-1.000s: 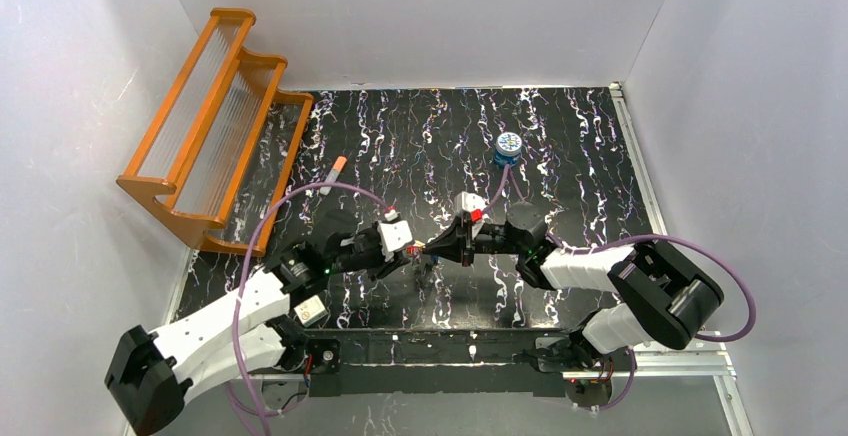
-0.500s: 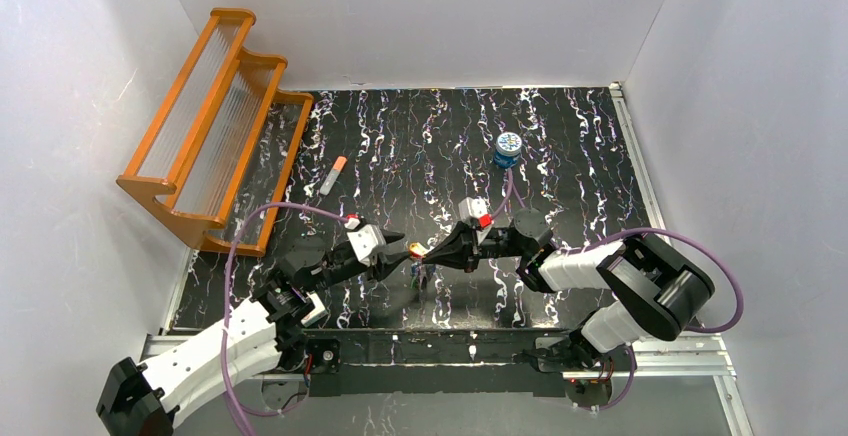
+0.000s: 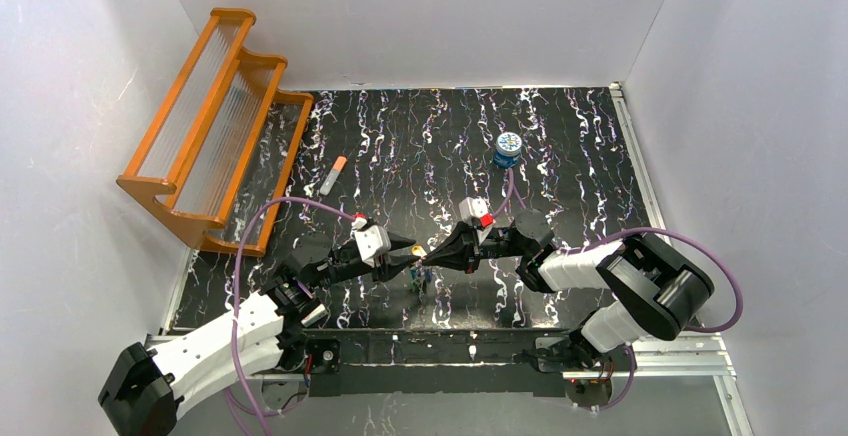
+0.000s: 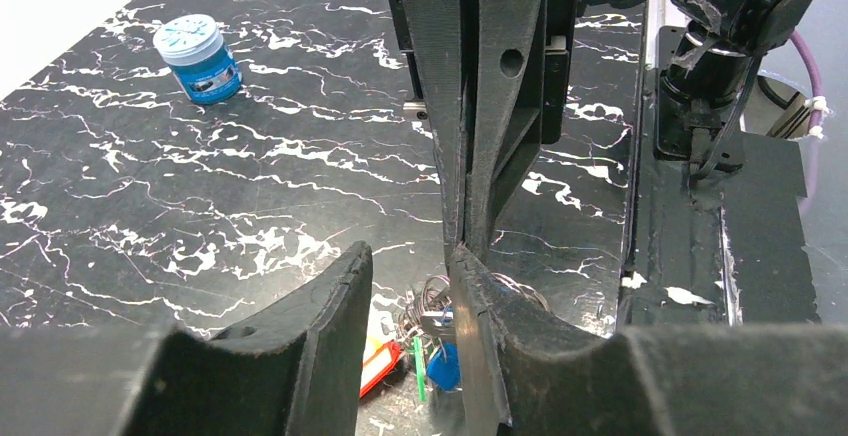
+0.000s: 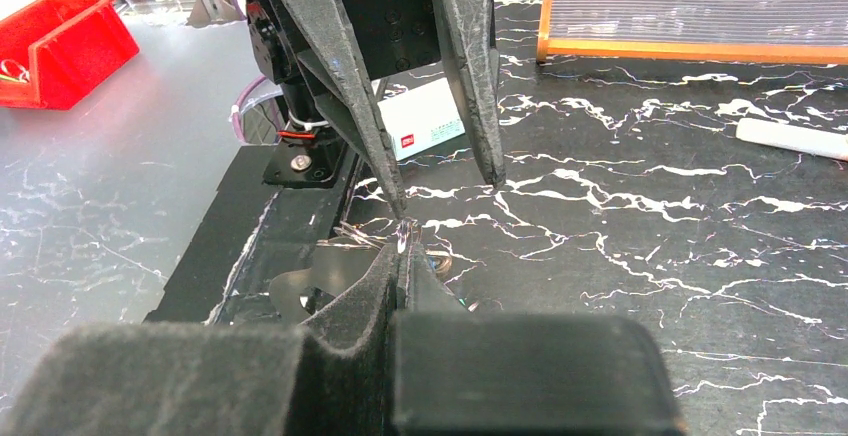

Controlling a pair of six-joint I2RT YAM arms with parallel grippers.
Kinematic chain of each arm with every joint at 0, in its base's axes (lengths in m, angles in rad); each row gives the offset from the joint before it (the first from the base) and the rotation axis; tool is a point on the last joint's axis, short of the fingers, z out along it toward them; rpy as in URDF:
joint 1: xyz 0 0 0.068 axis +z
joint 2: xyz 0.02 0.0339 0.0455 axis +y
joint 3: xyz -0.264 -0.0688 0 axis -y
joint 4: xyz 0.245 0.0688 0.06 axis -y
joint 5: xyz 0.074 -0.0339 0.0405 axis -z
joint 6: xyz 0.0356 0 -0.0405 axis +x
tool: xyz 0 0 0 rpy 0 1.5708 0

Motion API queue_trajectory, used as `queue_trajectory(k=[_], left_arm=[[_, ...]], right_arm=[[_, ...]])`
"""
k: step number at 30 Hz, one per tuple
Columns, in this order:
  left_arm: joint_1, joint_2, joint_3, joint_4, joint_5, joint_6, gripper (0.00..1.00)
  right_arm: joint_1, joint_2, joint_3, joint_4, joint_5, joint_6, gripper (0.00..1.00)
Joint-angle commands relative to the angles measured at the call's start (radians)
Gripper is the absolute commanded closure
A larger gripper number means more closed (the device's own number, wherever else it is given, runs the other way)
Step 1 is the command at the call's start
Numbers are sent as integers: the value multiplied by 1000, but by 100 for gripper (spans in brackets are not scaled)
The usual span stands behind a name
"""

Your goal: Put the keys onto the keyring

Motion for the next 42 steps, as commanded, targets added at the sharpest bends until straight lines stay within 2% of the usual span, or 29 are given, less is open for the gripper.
queue_trajectory(k=[1,9,16,29,33,35,36,37,42], left_arm=[[-4,2,-14,36,29,-9,67],[-4,-14,4,-68,29,35,63],[-4,41,14,-58,47,42,79],[-3,91,42,18,67,19,87],[-4,87,45,14,67,15,100],[-4,87,58,-11,54,17,100],[-4,87,65,-27,43,20,100],[-4,86,72,-45,31,25,100],[-3,74,109,-135,-29,72,100]], right_arm=[[0,-5,23,100,6,9,99],[-1,-3,28,98,8,13,99],[0,4,34,100,2,20,99],[0,0,38,67,12,7,99],[-2,2,43,54,17,1,99],[-3,-9,45,35,34,-4,99],[-2,-18,46,17,50,-10,96],[-2,-29,44,-11,79,-17,84],[-9,-100,26,-96,174,-67,53]])
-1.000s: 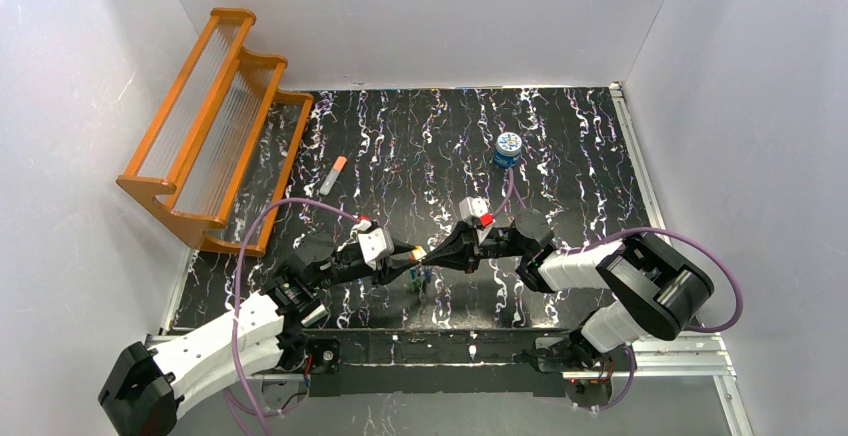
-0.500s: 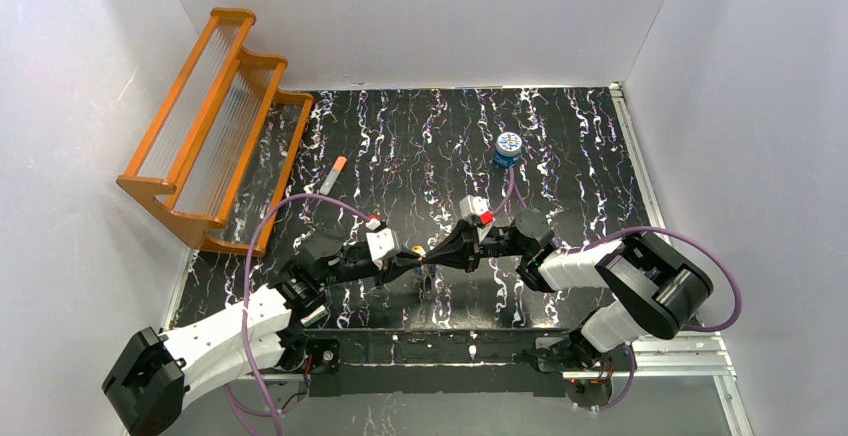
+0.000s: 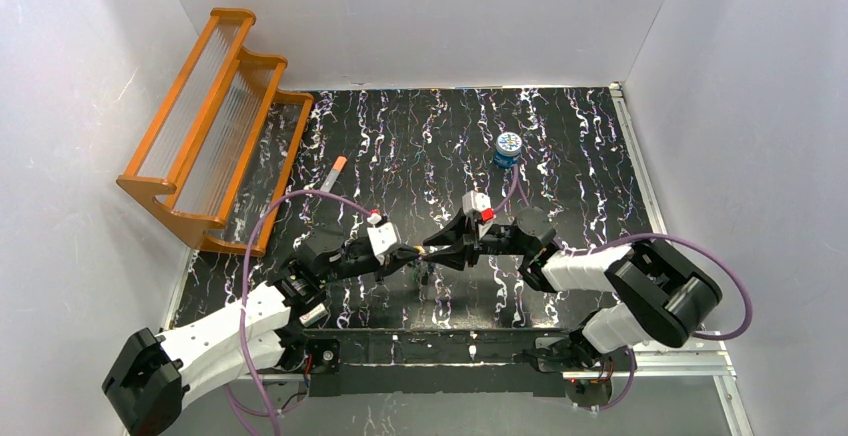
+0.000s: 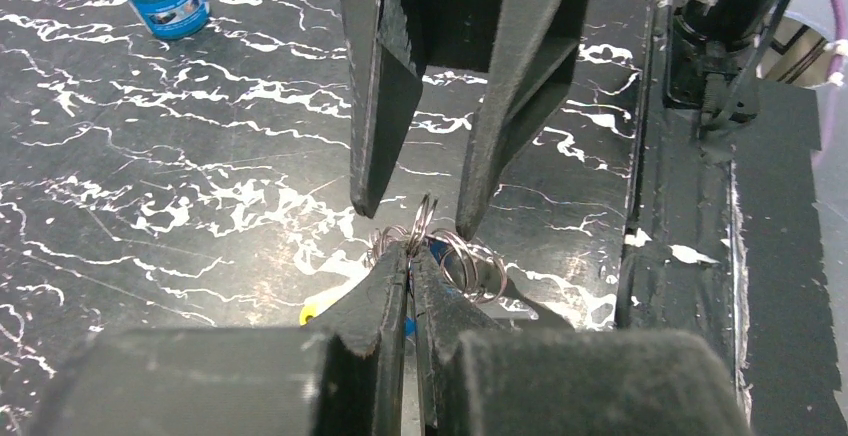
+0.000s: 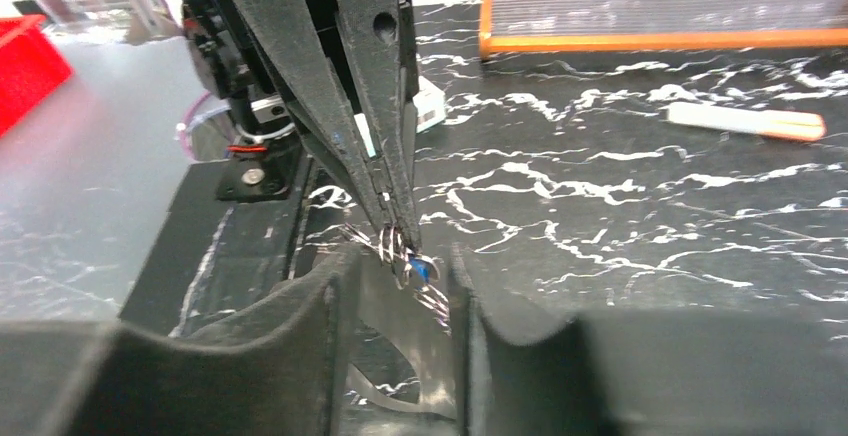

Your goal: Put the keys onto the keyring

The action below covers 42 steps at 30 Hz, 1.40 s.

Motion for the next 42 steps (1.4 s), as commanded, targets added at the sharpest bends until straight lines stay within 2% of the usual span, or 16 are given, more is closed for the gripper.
queue_trajectory(k=[1,3,6,10,15,19,24,35,39,42], left_arm=[[-4,-17,84,-77,-53,66,100],[-4,2,128,-175,-61,108,100],[-3,63,221,-323,-48,176,100],[-5,134,327,-501,-54,246,100],[-7,185,412,-604,-81,276,100],[-7,215,455,-639,-82,276,100],[-10,248,484,-643,-61,264,100],[-16,272,492,-635,-51,256,100],[-18,271,489,-631,-48,253,100],[-18,267,484,-625,-45,247,100]], right_arm=[[-2,-92,23,-62,103,-64,48],[-4,-132,26,-120,127,-94,43],[-8,-175,46,-200,146,-139,41],[-11,-213,82,-312,162,-188,41],[-11,-225,151,-498,129,-293,46],[-11,-220,197,-612,100,-364,53],[-12,-205,254,-725,62,-422,56],[-8,-138,283,-728,-42,-402,57],[-6,-119,288,-726,-27,-401,62],[-6,-104,298,-731,-26,-407,72]])
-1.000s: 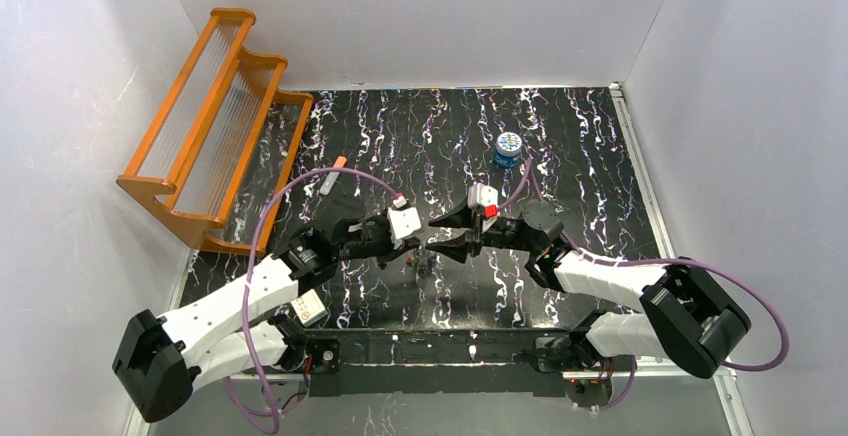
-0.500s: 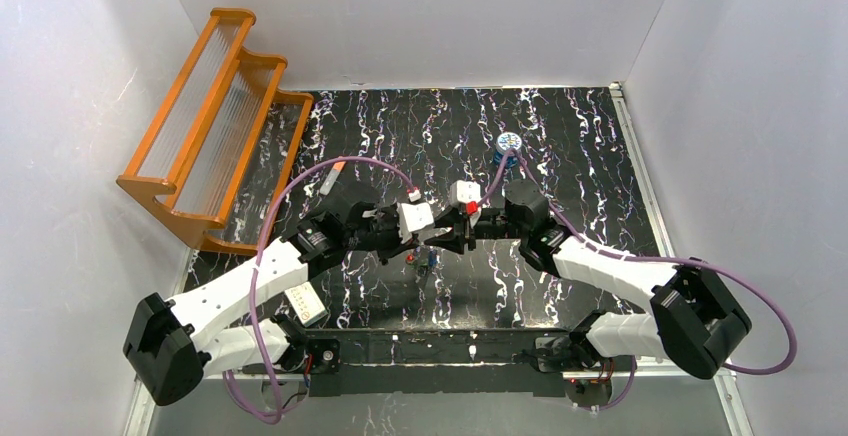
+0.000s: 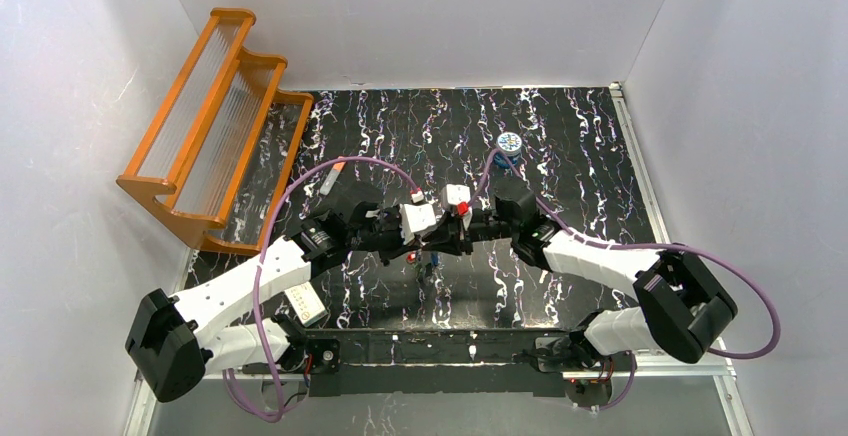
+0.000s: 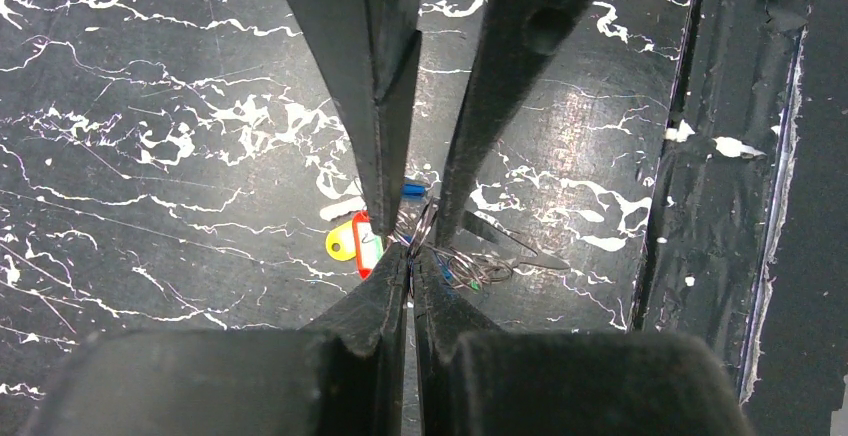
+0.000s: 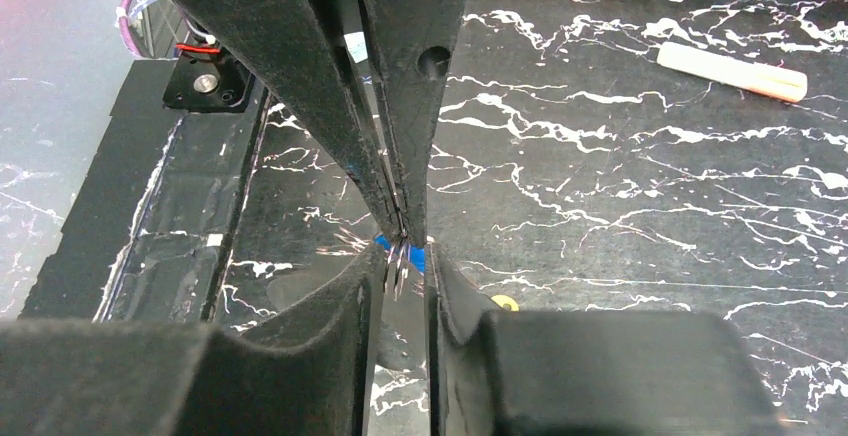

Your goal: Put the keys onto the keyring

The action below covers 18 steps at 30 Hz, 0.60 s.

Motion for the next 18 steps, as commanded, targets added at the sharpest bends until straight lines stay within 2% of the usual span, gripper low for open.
queue_trajectory(k=[1,3,4,9,11,14,18], left_arm=[[-6,-13,29,4,24,-9,100],[-7,-18,28,5,25,-11,100],[-7,-20,26,7,24,-10,100],[-6,-36,13,7,11,-10,100],[-6,-49,3,10,-5,-17,92],[-5,-89,-33,36,-17,-21,82],[-7,-168,-83,90,15,-24,75]], right_arm=[[1,18,61,-6,-20,-8,77],[0,33,88,-54,-26,-26,95],[2,38,99,-80,-27,-35,99],[1,20,86,-75,-14,-39,99],[0,4,60,-32,-6,-22,99],[0,-11,-9,94,-6,31,99],[-1,-19,-122,383,0,172,99]])
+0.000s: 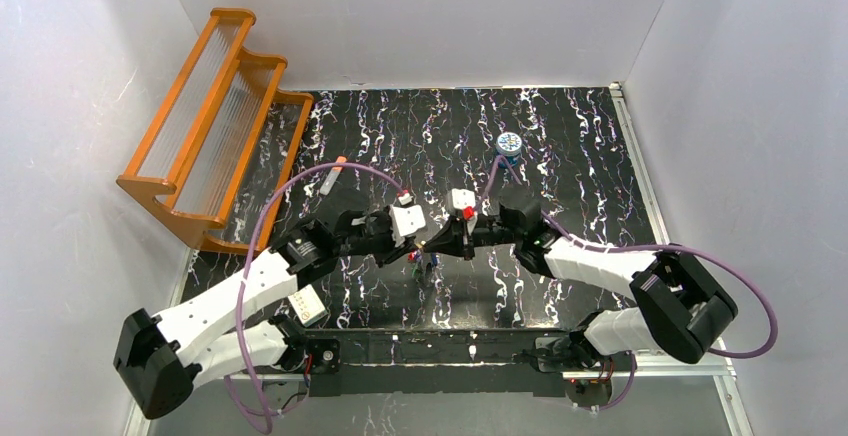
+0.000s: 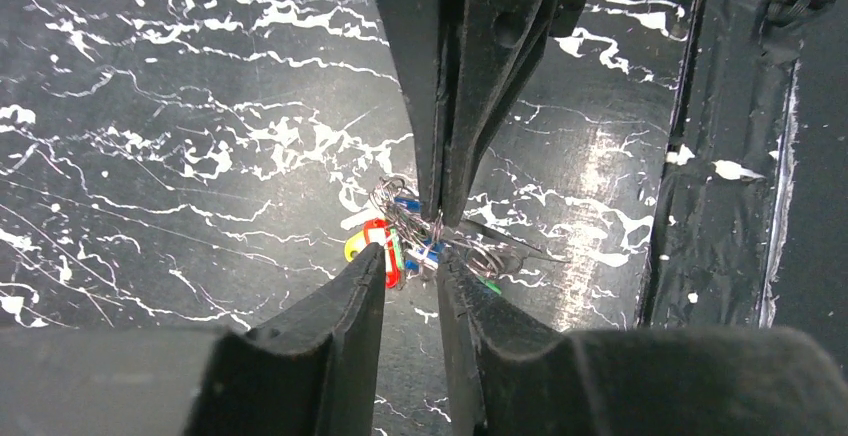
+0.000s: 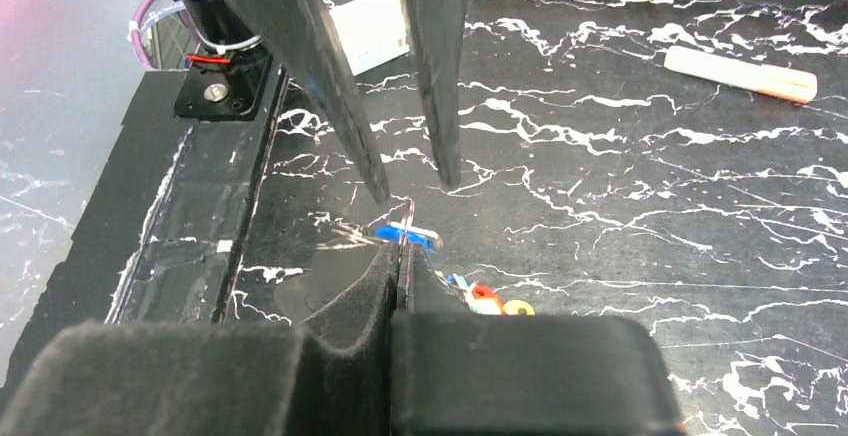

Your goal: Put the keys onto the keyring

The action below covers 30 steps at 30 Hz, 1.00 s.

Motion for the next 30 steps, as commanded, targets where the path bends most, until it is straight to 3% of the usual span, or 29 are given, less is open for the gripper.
queue_trajectory(k=[1,9,18,30], left_arm=[[-5,-104,-59,74,46,-8,73],[-6,-267,-195,276,45,-48,65],[-6,-280,-247,388,88,-104,65],[-6,-256,-261,353,107,-75,90]], right_arm=[[0,-23,-110,394,1,163,99],[0,49,-186,819,1,376,99],[-1,83,-171,933,-37,464,99],[-1,64,-169,922,-23,475,99]])
